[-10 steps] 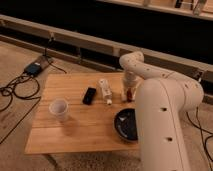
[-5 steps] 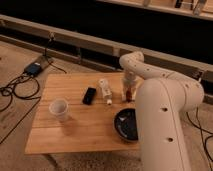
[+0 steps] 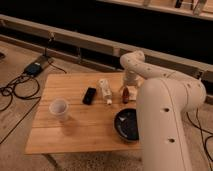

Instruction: Place the pepper on the white sponge

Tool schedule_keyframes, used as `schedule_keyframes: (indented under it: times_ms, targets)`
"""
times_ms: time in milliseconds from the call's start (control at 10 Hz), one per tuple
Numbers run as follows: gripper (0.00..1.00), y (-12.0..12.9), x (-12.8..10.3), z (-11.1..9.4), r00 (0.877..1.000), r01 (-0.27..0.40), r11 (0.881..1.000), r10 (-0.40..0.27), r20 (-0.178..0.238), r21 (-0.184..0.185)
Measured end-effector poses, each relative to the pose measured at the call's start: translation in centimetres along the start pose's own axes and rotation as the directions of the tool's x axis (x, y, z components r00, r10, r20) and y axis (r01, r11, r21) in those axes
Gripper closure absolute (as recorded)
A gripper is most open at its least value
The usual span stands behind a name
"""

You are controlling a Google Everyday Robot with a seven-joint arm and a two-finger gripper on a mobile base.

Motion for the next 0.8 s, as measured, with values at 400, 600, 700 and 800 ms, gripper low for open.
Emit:
schedule_keyframes:
  times_ms: [400,600,700,800]
  targets:
    - [0.2,1.1,0.0,-1.4,0.999,0.013,0.999,-0.012,0.032,-0.036]
    - [0.2,1.4,0.0,-2.2,0.999,0.019,0.999,-0.017,0.047,-0.047]
    - [0.2,1.4,0.0,-2.1,0.999,0.02,0.999,-0.018,0.046,-0.046]
    - [0.2,1.4,0.0,-2.1,0.999,0.021,0.999,-0.019,0.047,-0.046]
